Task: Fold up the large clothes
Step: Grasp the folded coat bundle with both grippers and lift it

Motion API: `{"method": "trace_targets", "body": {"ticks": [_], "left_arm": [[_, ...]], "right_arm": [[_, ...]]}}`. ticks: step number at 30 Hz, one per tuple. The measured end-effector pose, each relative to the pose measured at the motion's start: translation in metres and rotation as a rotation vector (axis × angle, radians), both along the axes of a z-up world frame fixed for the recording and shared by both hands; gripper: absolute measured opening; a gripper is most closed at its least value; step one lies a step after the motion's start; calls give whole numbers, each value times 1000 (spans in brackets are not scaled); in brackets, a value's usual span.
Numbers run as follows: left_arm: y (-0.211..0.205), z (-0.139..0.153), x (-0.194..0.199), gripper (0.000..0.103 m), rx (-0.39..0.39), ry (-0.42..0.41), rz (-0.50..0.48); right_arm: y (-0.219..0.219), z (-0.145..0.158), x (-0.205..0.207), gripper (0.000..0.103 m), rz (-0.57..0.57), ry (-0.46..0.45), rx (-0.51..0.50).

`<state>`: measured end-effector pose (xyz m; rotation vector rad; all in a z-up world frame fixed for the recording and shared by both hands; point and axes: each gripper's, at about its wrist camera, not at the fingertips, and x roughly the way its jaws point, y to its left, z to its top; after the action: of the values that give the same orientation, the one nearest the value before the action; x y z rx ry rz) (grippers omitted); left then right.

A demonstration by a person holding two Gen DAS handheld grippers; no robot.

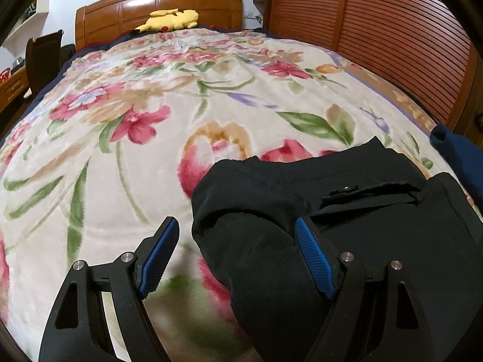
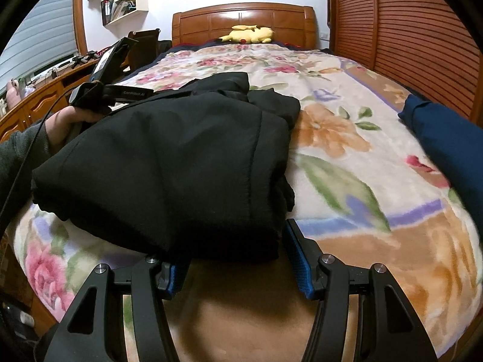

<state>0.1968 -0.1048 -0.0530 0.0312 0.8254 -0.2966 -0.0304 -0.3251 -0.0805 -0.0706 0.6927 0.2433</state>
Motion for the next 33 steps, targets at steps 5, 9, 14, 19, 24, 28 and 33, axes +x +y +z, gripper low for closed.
{"method": "trace_targets", "body": {"ticks": [5,9,14,19,24,28,33], "left_arm": [[5,-6,5,80,-63,70,15],[11,-10,7,73,-137,132,-7],[1,0,-3,40,-113,135,-66],[-12,29,-29,19,5,38,-58],[-22,75,-69,17,56,-113,-67],[-36,104,-92,16,77,-183,-100],[-59,129,-111,16,83,-236,-131]], "right_arm": [[2,0,-2,58,-1,-5,7],[5,-1,-4,45,19,-11,12],[10,0,-8,32,34,-24,2],[11,7,-13,18,36,-65,-11],[-1,23,-17,13,6,-106,8],[-16,35,-17,12,-33,-131,-4],[-46,53,-18,11,-87,-163,-5]]}}
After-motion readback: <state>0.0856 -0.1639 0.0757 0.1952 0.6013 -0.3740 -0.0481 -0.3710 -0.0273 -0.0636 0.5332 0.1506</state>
